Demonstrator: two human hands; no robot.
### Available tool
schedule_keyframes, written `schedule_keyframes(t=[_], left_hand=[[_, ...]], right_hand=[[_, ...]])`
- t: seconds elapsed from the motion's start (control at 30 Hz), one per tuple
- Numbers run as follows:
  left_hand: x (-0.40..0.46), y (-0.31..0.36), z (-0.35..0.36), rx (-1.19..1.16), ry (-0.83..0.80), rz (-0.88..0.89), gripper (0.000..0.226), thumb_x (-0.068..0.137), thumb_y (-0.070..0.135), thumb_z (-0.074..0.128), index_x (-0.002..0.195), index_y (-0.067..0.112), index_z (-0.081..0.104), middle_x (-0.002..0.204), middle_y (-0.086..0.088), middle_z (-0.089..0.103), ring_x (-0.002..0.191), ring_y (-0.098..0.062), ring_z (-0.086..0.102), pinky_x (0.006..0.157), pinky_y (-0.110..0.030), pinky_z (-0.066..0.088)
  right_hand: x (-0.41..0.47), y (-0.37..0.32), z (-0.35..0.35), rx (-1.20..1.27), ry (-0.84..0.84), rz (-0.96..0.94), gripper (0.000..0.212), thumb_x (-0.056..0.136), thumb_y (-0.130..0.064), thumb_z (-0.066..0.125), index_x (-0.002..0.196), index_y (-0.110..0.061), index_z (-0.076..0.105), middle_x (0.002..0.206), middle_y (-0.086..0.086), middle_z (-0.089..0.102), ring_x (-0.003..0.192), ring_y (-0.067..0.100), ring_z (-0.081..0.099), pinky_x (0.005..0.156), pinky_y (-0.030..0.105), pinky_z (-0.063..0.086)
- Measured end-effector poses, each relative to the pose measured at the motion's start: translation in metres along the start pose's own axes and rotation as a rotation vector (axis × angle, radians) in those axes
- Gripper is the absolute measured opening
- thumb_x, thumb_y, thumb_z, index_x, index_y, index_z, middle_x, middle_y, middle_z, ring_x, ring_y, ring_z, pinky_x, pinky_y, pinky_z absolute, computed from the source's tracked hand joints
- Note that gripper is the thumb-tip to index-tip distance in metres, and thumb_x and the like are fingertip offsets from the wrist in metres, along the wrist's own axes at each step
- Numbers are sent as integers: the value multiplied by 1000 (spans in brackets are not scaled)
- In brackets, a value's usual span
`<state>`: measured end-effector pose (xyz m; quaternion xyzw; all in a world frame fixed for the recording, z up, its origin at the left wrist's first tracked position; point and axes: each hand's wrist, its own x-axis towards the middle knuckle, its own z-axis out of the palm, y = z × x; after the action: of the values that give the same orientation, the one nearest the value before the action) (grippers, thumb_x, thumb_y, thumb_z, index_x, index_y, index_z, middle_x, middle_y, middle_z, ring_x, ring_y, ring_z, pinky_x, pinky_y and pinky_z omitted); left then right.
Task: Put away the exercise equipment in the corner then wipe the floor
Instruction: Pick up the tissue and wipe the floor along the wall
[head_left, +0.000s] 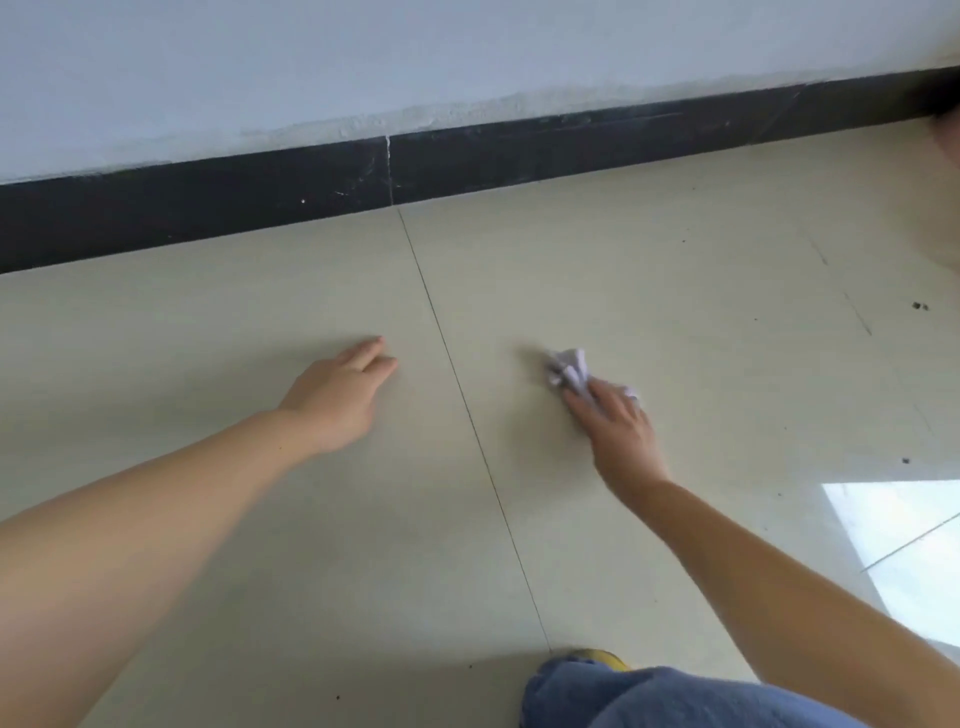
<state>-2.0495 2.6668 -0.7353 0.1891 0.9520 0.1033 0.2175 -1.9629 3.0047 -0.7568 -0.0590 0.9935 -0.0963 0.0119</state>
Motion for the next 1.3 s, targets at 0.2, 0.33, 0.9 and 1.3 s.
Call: schedule_keyframes(t=[0.2,0.33,0.9,1.3], left_hand=[[-5,6,3,61,26,68,58,83,3,53,139,5,39,154,-19,21,141,-32,27,106,-43,34],[-11,18,-41,93,-346,-71,50,95,11,34,144,13,28,159,-9,3,146,-23,11,110,-39,29],[-271,95,-352,-248,-477,-446,43,97,16,30,140,14,36,139,-8,46,119,-27,50,94,-38,45],[-507,151,-541,-425,117,-905,16,97,22,30,89,14,42,91,-3,51,81,-23,50,67,-32,38]], right_hand=[[61,68,-46,76,-272,804,45,98,-16,39,143,-18,41,139,24,39,121,42,43,97,40,40],[96,6,-84,262,-371,637,35,100,-20,44,133,-16,55,148,11,39,118,28,55,93,34,44],[64,-259,-420,104,-855,-44,78,85,9,32,145,-40,30,114,9,48,91,25,50,73,34,49],[36,-432,-662,-112,-820,-752,83,85,13,34,149,-38,21,137,8,41,119,26,45,86,32,45]])
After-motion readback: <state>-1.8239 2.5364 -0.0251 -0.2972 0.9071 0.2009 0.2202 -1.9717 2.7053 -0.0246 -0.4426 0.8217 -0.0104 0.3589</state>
